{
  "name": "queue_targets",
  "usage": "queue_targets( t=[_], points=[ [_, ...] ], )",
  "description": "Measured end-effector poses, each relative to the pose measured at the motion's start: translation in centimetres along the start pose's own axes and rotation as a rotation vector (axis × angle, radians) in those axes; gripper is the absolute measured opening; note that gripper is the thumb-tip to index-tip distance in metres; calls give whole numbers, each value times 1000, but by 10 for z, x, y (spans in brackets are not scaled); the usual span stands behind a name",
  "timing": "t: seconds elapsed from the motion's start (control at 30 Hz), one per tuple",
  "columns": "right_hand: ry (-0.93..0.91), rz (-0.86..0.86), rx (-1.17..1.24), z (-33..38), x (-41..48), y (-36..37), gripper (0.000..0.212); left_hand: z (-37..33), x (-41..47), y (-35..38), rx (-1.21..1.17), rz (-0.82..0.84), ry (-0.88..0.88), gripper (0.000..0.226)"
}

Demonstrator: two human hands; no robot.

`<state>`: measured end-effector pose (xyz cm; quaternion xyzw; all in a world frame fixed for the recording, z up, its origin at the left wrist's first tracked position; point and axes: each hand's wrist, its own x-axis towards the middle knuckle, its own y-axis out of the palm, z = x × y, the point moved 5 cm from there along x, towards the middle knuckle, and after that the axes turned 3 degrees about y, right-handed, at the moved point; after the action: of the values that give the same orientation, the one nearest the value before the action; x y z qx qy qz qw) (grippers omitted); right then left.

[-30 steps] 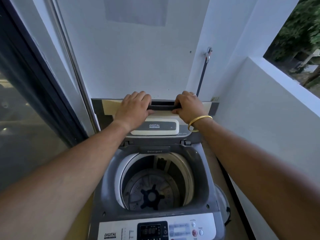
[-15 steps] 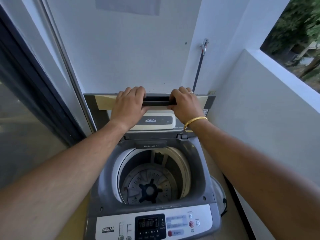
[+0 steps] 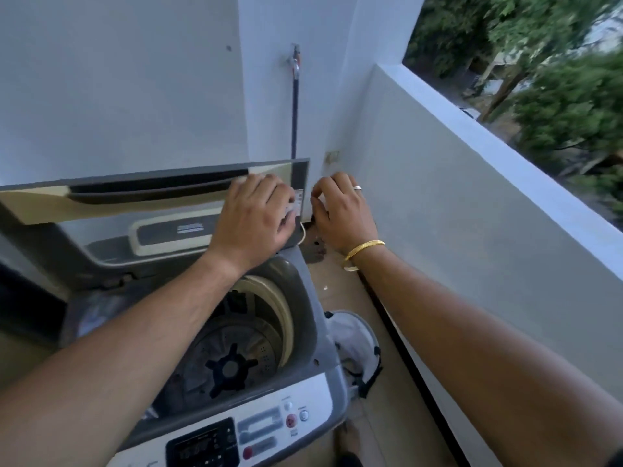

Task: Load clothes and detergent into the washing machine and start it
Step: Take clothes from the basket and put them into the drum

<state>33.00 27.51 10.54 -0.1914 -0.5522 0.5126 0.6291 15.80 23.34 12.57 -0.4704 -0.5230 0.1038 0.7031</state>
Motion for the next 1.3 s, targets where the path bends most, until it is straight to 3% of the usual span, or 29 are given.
queue_targets(
  t=[0.1, 0.23, 0.53, 0.77, 0.9, 1.0, 1.17, 1.3],
  points=[
    [87, 37, -45, -77, -15, 7, 16, -47, 18, 61, -101, 87, 11, 9],
    [177, 140, -64, -182, -44, 30, 14, -106, 37, 161, -187, 294, -59, 12],
    [287, 485, -111, -364, -117, 126, 10, -170, 15, 371, -314, 773, -433, 12],
    [288, 753, -85, -441, -248, 279, 12, -217, -139, 536, -402, 1059, -645, 31],
    [269, 901, -51, -466, -326, 368, 19, -225, -236, 615, -392, 1142, -765, 48],
    [258, 973, -45, -480, -376, 430, 24, -227, -292, 661, -405, 1170, -802, 47],
    [271, 1099, -90, -505, -441, 530, 43, -226, -377, 722, -367, 1267, -787, 38],
    [410, 1278, -59, -517, -476, 597, 68, -238, -413, 736, -345, 1375, -792, 41]
  ],
)
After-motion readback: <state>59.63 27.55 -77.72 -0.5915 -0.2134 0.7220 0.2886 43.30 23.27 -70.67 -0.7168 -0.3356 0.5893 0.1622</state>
